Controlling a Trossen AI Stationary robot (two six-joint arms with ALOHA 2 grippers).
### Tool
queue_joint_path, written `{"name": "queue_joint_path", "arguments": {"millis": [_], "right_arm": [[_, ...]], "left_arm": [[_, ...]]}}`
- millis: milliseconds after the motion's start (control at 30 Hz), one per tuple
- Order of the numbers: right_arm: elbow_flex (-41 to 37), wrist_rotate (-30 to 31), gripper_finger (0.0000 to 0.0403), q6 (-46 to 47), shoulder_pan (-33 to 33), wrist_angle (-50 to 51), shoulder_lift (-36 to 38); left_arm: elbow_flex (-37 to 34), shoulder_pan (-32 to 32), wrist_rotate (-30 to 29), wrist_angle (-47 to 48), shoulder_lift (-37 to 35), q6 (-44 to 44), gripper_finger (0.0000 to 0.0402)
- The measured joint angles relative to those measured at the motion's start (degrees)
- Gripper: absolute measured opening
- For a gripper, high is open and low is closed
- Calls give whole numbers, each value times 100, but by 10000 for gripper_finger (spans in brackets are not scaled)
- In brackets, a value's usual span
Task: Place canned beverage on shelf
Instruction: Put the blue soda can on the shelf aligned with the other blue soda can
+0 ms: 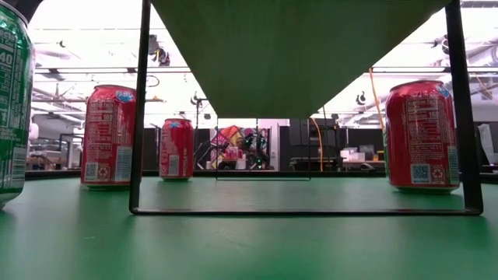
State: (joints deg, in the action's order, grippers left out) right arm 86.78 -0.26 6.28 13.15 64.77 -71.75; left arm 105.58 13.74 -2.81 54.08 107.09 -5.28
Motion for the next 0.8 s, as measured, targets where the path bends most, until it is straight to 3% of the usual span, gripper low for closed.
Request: {"name": "queue_joint_path", "arguments": {"millis": [800], "right_arm": [[0, -1, 196, -85, 0, -32, 2]], "left_arm": [[0, 11, -69, -165, 0, 151, 141]]}}
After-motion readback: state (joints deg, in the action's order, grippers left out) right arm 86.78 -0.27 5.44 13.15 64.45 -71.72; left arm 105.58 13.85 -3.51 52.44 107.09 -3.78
